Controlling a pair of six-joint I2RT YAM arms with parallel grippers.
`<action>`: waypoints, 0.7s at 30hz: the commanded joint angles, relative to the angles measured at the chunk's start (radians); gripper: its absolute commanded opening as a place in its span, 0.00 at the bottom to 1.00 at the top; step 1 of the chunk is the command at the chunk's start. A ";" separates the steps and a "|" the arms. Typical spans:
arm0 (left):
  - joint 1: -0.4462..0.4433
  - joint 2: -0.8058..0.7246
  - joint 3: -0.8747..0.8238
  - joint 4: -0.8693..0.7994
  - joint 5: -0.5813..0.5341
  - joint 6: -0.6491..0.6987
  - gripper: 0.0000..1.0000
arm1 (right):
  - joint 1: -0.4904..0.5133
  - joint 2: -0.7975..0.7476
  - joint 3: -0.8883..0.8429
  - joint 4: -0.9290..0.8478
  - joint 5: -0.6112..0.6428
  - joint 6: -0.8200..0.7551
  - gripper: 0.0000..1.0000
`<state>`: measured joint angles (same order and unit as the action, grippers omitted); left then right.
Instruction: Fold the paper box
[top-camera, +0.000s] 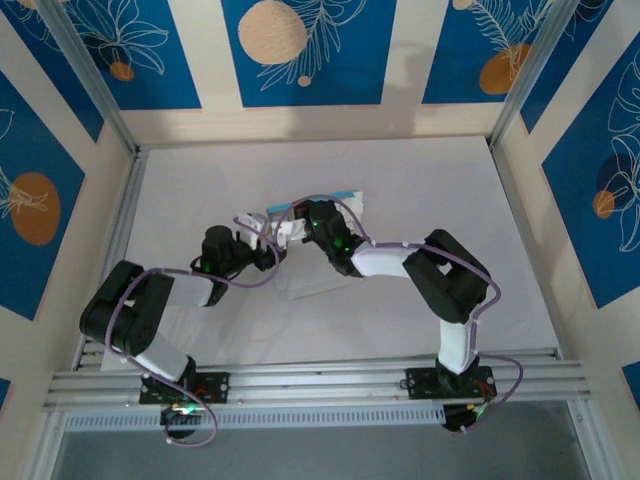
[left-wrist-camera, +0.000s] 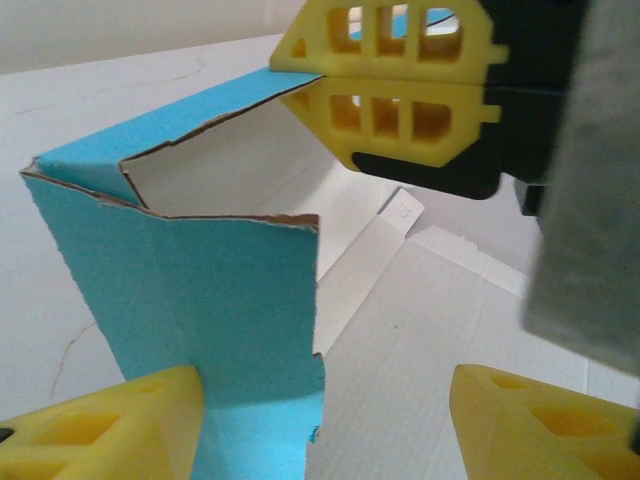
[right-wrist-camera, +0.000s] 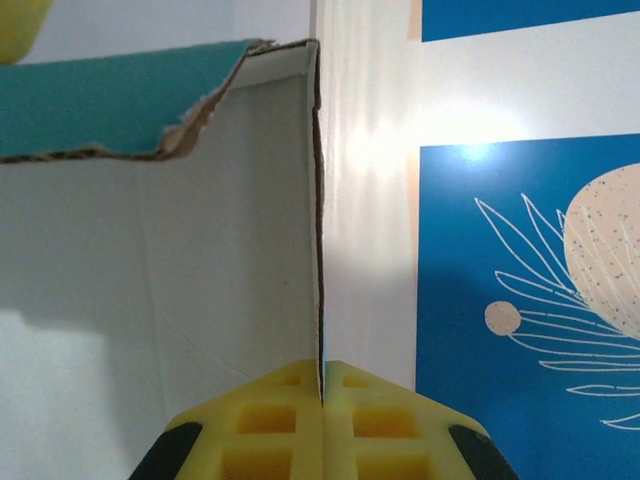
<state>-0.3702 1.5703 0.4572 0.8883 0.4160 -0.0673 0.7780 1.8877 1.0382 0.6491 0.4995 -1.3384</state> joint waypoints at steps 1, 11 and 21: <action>0.012 -0.035 0.032 -0.009 0.080 0.027 0.67 | -0.006 -0.019 0.000 -0.011 -0.015 0.034 0.00; 0.034 -0.033 0.027 0.021 0.128 0.002 0.71 | -0.009 -0.021 0.002 -0.015 -0.027 0.038 0.00; 0.035 -0.085 -0.022 0.048 0.069 -0.011 0.70 | -0.016 -0.023 0.004 -0.019 -0.031 0.039 0.00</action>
<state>-0.3470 1.5253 0.4435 0.8894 0.4892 -0.0784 0.7650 1.8877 1.0382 0.6361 0.4927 -1.3125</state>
